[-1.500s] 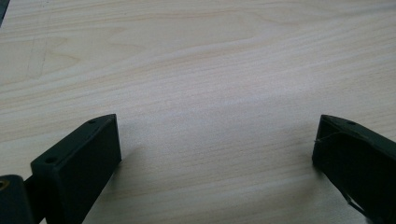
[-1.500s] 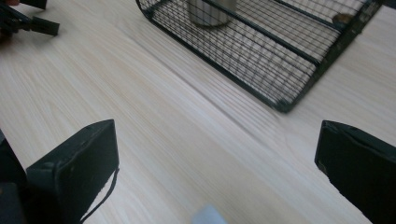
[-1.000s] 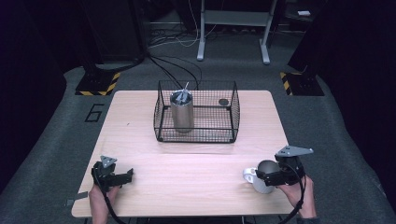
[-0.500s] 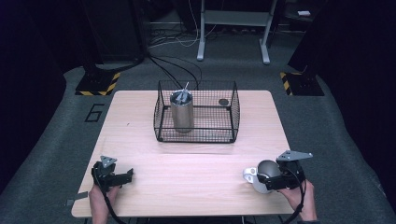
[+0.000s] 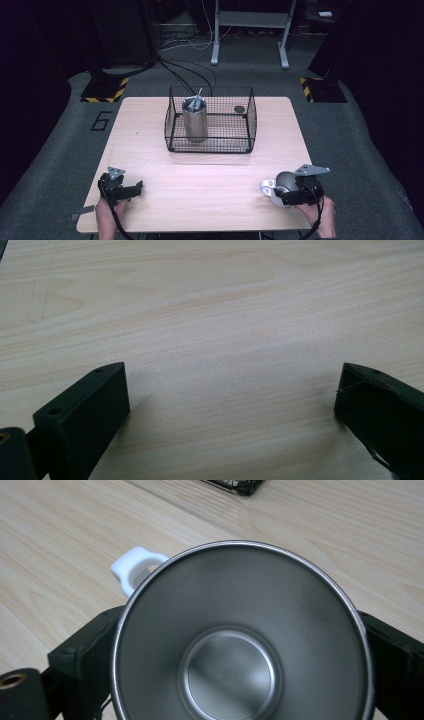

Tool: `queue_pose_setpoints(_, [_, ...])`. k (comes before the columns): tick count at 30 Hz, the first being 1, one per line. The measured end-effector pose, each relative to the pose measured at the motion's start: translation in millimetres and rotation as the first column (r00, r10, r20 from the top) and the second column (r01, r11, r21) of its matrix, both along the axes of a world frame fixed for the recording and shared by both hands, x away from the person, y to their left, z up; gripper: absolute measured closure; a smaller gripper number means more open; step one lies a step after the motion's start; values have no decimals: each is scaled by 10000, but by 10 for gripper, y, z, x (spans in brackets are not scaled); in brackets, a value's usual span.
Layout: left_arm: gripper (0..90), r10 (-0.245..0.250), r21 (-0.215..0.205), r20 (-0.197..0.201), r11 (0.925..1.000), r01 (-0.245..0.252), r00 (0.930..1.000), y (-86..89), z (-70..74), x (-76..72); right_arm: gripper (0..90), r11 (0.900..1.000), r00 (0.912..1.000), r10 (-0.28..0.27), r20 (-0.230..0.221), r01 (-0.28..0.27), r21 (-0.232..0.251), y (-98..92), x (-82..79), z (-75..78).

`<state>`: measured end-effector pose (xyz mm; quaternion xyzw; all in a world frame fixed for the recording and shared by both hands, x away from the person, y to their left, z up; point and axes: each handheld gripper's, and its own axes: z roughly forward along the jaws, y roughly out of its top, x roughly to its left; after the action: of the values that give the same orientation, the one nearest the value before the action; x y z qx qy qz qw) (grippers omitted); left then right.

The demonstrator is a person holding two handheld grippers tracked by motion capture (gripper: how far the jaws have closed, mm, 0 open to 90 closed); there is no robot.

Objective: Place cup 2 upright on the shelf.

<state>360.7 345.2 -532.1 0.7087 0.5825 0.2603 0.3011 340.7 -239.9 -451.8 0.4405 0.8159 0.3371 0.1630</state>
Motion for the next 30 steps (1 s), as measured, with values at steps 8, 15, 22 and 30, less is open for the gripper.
queue_pose_setpoints(8, [11,3,2,4,10000,-3,10000,0,0,0,56,10000,9996,16,277,-18,78,48,-9,65])
queue_pose_setpoints(15, [11,-7,18,0,10000,7,10000,0,1,-1,56,9998,9992,201,341,-201,-6,154,81,111])
queue_pose_setpoints(22, [11,-4,12,2,10000,4,10000,0,0,0,56,9988,9982,490,354,-489,-47,303,195,122])
queue_pose_setpoints(30, [11,-10,15,-2,10000,10,10000,1,0,0,57,9969,9961,784,397,-781,-85,439,316,154])
